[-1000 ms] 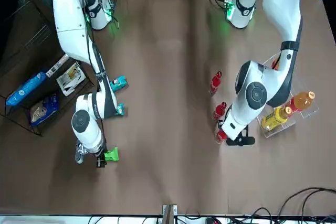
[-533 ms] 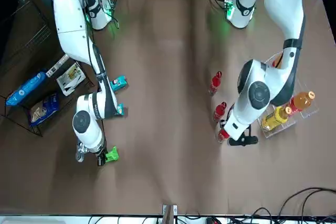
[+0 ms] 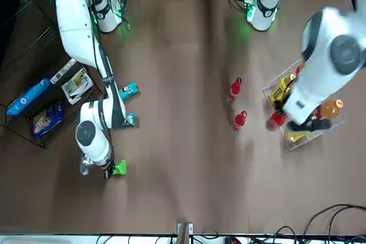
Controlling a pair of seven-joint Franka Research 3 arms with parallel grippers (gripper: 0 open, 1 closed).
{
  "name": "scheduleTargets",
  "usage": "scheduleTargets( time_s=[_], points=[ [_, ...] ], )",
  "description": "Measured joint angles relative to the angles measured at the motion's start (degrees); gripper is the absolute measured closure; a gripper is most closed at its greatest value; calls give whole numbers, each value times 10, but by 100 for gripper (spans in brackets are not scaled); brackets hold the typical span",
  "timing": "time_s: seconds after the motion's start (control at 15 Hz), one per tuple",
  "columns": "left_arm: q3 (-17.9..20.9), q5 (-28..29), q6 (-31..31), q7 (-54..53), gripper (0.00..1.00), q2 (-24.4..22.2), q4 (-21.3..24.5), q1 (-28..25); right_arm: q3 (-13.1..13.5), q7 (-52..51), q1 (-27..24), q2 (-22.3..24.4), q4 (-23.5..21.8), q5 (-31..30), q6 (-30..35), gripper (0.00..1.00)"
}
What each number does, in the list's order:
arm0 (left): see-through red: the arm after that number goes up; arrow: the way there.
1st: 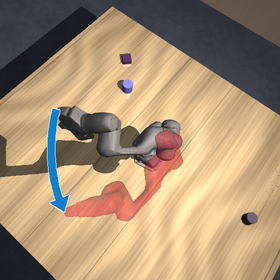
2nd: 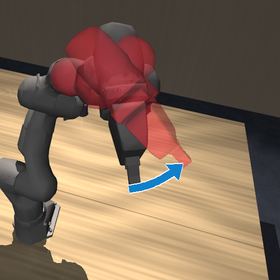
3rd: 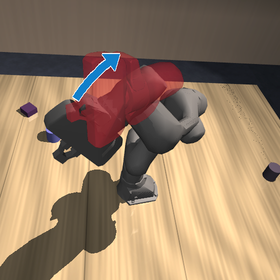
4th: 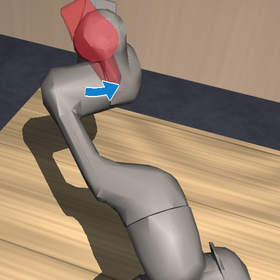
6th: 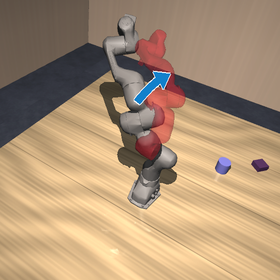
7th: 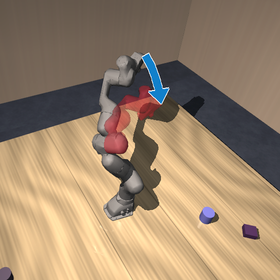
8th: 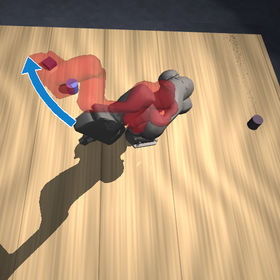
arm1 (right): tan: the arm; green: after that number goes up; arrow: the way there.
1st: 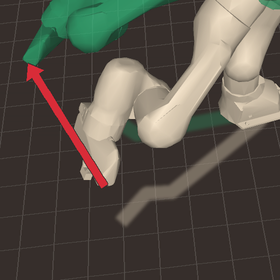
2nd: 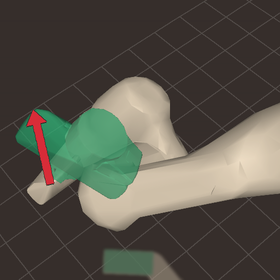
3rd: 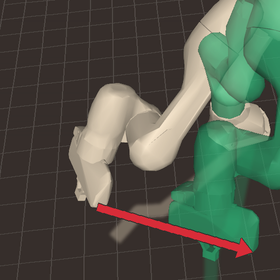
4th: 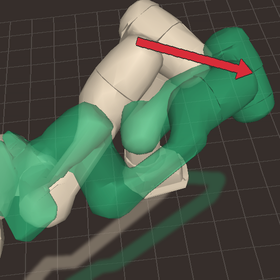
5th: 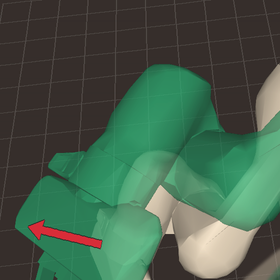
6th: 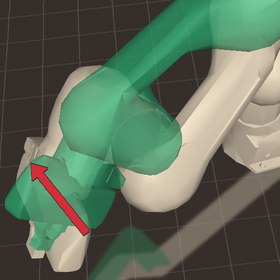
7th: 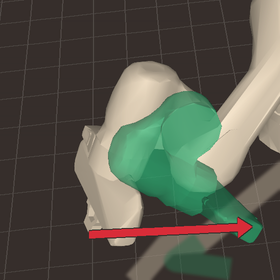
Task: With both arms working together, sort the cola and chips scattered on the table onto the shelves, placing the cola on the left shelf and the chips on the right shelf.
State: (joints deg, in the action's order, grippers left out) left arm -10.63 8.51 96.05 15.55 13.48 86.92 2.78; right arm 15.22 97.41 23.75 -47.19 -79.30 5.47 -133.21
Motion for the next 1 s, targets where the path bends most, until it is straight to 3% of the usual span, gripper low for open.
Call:
scheduleTargets(
  time_s=[0.4, 0.67, 1.0],
  points=[
    [0, -6, -95, -174, 68, -91, 2, -115, 38, -166, -26, 159, 7, -3, 254, 97],
    [0, -27, -129, -302, 68, -140, 15, -207, 64, -325, -63, 260, 6, -42, 405, 97],
    [2, -33, -68, -360, 68, -205, 150, -256, 125, -480, -73, 338, 5, -52, 498, 97]
  ],
)
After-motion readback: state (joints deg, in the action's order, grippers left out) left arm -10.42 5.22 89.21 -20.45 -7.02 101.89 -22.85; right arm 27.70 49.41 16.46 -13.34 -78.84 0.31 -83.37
